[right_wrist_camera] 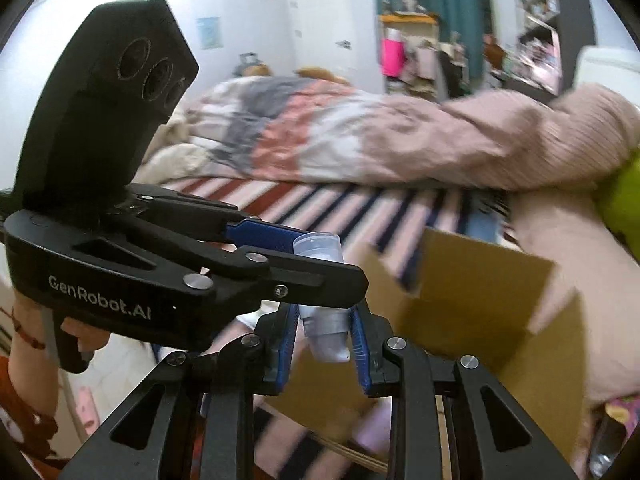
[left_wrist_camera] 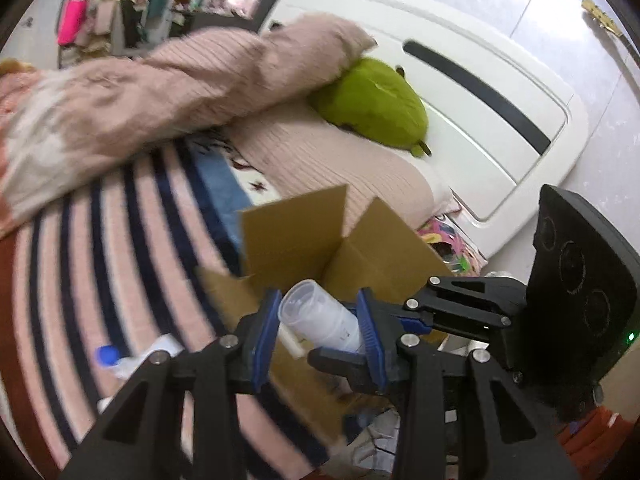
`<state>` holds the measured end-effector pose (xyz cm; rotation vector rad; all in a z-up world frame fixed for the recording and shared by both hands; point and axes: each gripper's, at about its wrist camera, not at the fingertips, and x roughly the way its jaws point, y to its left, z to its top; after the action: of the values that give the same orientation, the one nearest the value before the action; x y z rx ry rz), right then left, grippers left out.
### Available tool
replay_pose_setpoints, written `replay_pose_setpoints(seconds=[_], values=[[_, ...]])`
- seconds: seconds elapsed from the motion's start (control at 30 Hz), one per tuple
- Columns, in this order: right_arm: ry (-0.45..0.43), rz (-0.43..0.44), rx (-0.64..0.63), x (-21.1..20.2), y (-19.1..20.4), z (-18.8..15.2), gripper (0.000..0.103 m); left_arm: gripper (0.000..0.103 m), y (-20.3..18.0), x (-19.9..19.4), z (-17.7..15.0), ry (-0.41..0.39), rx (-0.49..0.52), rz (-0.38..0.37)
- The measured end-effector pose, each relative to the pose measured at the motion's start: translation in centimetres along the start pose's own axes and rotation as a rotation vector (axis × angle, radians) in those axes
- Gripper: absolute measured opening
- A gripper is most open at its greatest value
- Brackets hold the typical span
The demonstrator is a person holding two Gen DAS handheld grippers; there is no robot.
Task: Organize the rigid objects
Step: 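Carry the white cylinder into the cardboard box and release it, then grasp the white earbuds case with the right gripper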
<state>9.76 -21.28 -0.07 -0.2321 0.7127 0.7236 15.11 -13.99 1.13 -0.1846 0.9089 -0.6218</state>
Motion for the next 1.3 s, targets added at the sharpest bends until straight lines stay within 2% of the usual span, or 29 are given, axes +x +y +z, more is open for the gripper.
replay_pose_setpoints(seconds=[0.1, 0.17, 0.23, 0.37, 0.4, 0.43, 0.5, 0.53, 0.67, 0.73, 0.9, 1.0, 1.07, 1.13, 1.3], values=[[0.062, -0.052, 0.041, -0.3, -2.9, -0.9, 0.021, 0.034, -1.0, 3.7, 0.8, 0.066, -0.007, -0.048], [0.112, -0.086, 0.062, 0.0, -4.5, -1.5, 0.020, 0.034, -1.5, 5.5, 0.9, 0.090, -0.004, -0.049], [0.156, -0.112, 0.073, 0.5, -5.6, -2.0, 0.020, 0.034, -1.6, 6.5, 0.9, 0.108, -0.008, -0.056], [0.190, -0.121, 0.073, 0.8, -6.5, -2.6, 0.020, 0.034, -1.4, 7.4, 1.1, 0.118, -0.015, -0.058], [0.192, -0.117, 0.077, 0.8, -6.6, -2.6, 0.020, 0.036, -1.4, 7.3, 1.2, 0.115, -0.014, -0.055], [0.195, -0.117, 0.078, 0.8, -6.7, -2.7, 0.021, 0.048, -1.4, 7.2, 1.2, 0.116, -0.013, -0.048], [0.201, -0.134, 0.078, 0.8, -6.6, -2.7, 0.021, 0.068, -1.2, 6.4, 1.2, 0.095, -0.009, -0.016], [0.202, -0.140, 0.075, 1.0, -6.4, -2.5, 0.023, 0.071, -1.0, 5.7, 1.1, 0.077, -0.005, 0.005], [0.189, -0.129, 0.069, 0.8, -5.4, -1.9, 0.029, 0.072, 0.1, 1.8, 0.6, 0.016, 0.003, 0.069], [0.160, -0.106, 0.057, 0.5, -4.3, -1.4, 0.029, 0.078, 1.1, -0.6, 0.2, -0.022, 0.000, 0.115], [0.087, 0.029, -0.010, 0.5, 1.1, 0.4, 0.030, 0.081, 5.0, -7.2, -2.1, -0.124, -0.035, 0.263], [0.076, 0.114, -0.070, 1.9, 4.7, 1.0, 0.031, 0.083, 8.1, -10.3, -4.3, -0.152, -0.062, 0.393], [0.093, 0.170, -0.107, 3.7, 7.1, 1.2, 0.034, 0.083, 10.4, -11.9, -6.0, -0.158, -0.087, 0.447], [0.128, 0.206, -0.123, 6.1, 9.3, 1.0, 0.039, 0.083, 12.6, -13.1, -8.0, -0.157, -0.114, 0.470], [0.238, 0.236, -0.089, 12.0, 11.5, -1.6, 0.039, 0.083, 16.6, -13.7, -12.6, -0.130, -0.162, 0.509]])
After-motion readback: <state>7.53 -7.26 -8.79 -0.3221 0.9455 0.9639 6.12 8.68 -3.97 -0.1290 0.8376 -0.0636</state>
